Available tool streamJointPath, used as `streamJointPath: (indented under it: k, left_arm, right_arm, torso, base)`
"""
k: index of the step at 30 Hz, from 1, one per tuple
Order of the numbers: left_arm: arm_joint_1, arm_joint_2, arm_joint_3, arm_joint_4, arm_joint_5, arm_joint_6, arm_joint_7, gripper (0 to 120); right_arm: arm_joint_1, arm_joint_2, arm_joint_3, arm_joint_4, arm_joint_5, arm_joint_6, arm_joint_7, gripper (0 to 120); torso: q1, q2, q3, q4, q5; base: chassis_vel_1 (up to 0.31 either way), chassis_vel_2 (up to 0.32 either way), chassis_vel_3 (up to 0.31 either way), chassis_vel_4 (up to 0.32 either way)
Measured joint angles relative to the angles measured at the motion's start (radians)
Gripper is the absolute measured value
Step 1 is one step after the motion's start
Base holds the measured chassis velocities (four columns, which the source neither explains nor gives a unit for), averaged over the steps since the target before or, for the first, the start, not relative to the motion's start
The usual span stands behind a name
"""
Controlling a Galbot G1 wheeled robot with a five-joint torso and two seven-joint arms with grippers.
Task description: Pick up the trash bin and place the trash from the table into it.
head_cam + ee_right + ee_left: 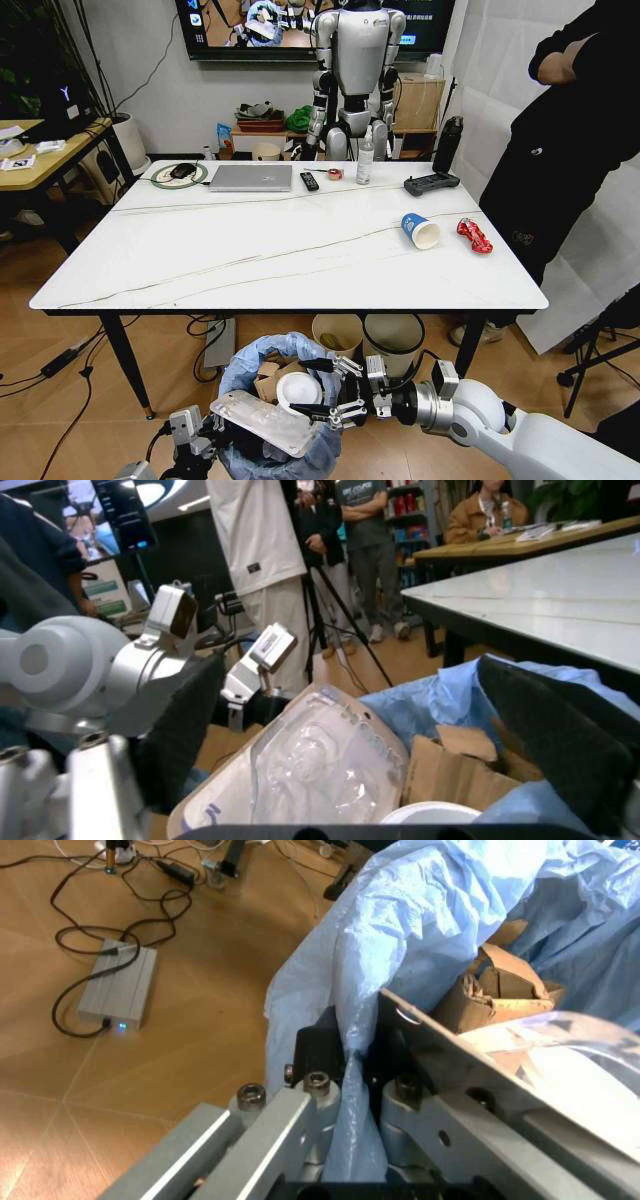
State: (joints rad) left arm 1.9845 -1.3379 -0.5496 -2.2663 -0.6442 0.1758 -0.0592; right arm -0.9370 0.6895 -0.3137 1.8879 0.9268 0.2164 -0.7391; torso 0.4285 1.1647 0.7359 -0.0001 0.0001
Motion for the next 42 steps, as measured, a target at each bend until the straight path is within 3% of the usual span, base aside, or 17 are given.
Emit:
streamJointPath:
  k: [5, 10, 18, 22, 27, 35, 42]
  left_arm:
    - [0.001, 0.003, 0.001, 0.000, 0.000, 0.000, 0.000, 0]
    - [0.002, 0.008, 0.008, 0.005, 0.003, 0.000, 0.000, 0]
    - [0.006, 0.018, 0.009, -0.002, 0.004, 0.000, 0.001, 0]
    - [0.012, 0.017, 0.008, -0.010, 0.009, 0.000, 0.002, 0]
    - [0.020, 0.006, 0.008, -0.015, 0.020, -0.002, 0.004, 0]
    - [0.038, 0.000, -0.007, -0.029, 0.028, -0.006, 0.007, 0]
    - [0.038, -0.006, -0.009, -0.029, 0.029, -0.007, 0.007, 0]
  right_arm:
    - [0.007, 0.004, 0.093, 0.052, 0.000, -0.029, 0.095, 100]
    - [0.006, 0.000, 0.305, 0.100, 0.016, -0.117, 0.414, 100]
    - [-0.005, -0.003, 0.483, 0.013, 0.032, -0.154, 0.545, 100]
    - [0.014, 0.037, 0.489, -0.048, 0.059, -0.313, 0.650, 100]
    - [0.081, 0.119, 0.437, -0.162, 0.036, -0.402, 0.761, 100]
    - [0.226, 0.179, 0.400, -0.399, 0.006, -0.416, 0.771, 100]
    - [0.279, 0.206, 0.370, -0.484, 0.002, -0.410, 0.750, 100]
  torso:
    - [0.000, 0.000, 0.000, 0.0001, -0.0002]
    - [0.000, 0.000, 0.000, 0.0002, -0.0004]
    - [0.000, 0.000, 0.000, -0.0001, -0.0001]
    - [0.000, 0.000, 0.000, -0.0003, -0.0004]
    - [0.000, 0.000, 0.000, 0.0001, 0.0003]
    - [0.000, 0.000, 0.000, 0.0002, -0.0003]
    - [0.000, 0.000, 0.000, 0.0000, -0.0003]
  base:
    - [0.000, 0.000, 0.000, 0.000]
    - [0.000, 0.000, 0.000, 0.000]
    - [0.000, 0.000, 0.000, 0.000]
    - [0.000, 0.000, 0.000, 0.000]
    - [0.000, 0.000, 0.000, 0.000]
    - [0.000, 0.000, 0.000, 0.000]
    - [0.000, 0.000, 0.000, 0.000]
